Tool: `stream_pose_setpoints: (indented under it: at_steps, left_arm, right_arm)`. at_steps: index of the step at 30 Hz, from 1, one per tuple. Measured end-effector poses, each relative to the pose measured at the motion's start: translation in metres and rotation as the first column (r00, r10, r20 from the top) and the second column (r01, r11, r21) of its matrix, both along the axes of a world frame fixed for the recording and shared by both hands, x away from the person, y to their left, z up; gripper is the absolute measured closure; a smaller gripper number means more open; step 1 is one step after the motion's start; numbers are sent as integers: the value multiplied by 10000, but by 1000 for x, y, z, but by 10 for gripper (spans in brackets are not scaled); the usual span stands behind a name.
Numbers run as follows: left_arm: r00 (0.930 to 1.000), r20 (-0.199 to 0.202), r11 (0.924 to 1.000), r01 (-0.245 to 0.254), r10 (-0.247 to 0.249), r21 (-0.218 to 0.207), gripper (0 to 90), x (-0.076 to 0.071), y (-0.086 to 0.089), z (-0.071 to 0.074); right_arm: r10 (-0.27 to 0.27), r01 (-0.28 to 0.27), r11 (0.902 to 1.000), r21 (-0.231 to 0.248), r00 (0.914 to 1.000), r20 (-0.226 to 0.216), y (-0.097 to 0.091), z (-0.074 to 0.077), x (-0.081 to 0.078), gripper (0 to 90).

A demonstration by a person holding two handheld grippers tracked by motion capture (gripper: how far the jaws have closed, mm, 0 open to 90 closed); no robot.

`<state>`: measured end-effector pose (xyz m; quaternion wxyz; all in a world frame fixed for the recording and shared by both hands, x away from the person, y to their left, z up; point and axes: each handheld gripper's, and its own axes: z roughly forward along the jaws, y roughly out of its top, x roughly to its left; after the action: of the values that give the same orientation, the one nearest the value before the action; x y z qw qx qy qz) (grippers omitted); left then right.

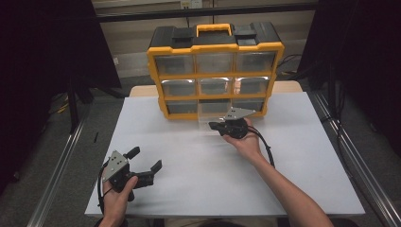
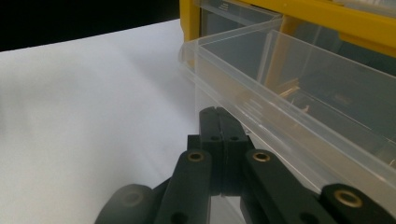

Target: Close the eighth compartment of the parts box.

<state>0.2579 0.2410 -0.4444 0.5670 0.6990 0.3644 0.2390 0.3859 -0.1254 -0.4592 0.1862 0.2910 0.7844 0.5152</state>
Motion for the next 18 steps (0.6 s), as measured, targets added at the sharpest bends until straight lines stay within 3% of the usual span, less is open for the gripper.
stream_pose_setpoints:
  at_steps: [18]
  left_arm:
    - [10000, 0, 10000, 6, -6, -26, 32, 0, 0, 0]
  right_arm:
    - [-157, 158, 9999, -70, 9998, 122, 4, -3, 5, 900]
